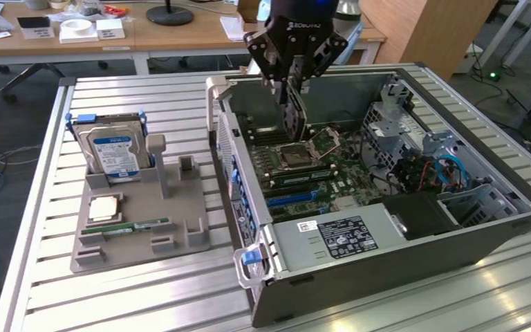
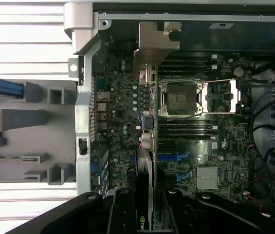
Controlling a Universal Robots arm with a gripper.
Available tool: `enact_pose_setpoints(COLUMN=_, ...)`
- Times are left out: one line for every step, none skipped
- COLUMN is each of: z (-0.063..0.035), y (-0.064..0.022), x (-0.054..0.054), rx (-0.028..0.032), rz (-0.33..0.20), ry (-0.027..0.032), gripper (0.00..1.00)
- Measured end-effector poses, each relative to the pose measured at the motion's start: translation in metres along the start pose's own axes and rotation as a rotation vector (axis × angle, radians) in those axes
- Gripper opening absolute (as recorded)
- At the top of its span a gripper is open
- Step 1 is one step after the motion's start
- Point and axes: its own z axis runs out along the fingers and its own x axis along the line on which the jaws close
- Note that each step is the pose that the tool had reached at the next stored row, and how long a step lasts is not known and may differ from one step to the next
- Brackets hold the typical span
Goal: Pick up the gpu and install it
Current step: 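Pick up the gpu and move the gpu toward the slot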
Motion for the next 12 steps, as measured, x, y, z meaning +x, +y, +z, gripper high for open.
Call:
enact_pose_setpoints(z=0.0000, y=0.0001, x=-0.004, rx=0.0001, rz=0.000, ry=0.0001, gripper=0.26)
enact_pose_setpoints(z=0.0001, y=0.0002, x=-0.007, rx=-0.0001, rz=0.000, ry=0.0000, gripper=0.26)
enact_pose_setpoints(z=0.0002, y=0.0004, x=-0.011, rx=-0.0001, rz=0.000, ry=0.0000, gripper=0.26)
enact_pose_setpoints(z=0.0003, y=0.0005, x=-0.015, rx=0.0000, rz=0.000, ry=0.0001, gripper=0.26)
enact_pose_setpoints(z=0.0003, y=0.0006, x=-0.019, rx=-0.0001, rz=0.000, ry=0.0001, gripper=0.26)
enact_pose_setpoints(z=0.0004, y=0.0007, x=-0.023, rx=-0.0001, rz=0.000, ry=0.0001, gripper=0.26)
enact_pose_setpoints(z=0.0005, y=0.0008, x=-0.027, rx=-0.0001, rz=0.000, ry=0.0001, gripper=0.26)
enact_pose_setpoints(z=0.0005, y=0.0009, x=-0.031, rx=-0.0001, rz=0.000, ry=0.0001, gripper=0.26)
enact_pose_setpoints(z=0.0006, y=0.0010, x=-0.035, rx=-0.0002, rz=0.000, ry=0.0001, gripper=0.26)
enact_pose_setpoints(z=0.0007, y=0.0012, x=-0.039, rx=-0.0003, rz=0.000, ry=0.0001, gripper=0.26)
enact_pose_setpoints(z=0.0008, y=0.0013, x=-0.042, rx=-0.0003, rz=0.000, ry=0.0000, gripper=0.26)
enact_pose_setpoints(z=0.0009, y=0.0014, x=-0.046, rx=-0.0003, rz=0.000, ry=0.0001, gripper=0.26)
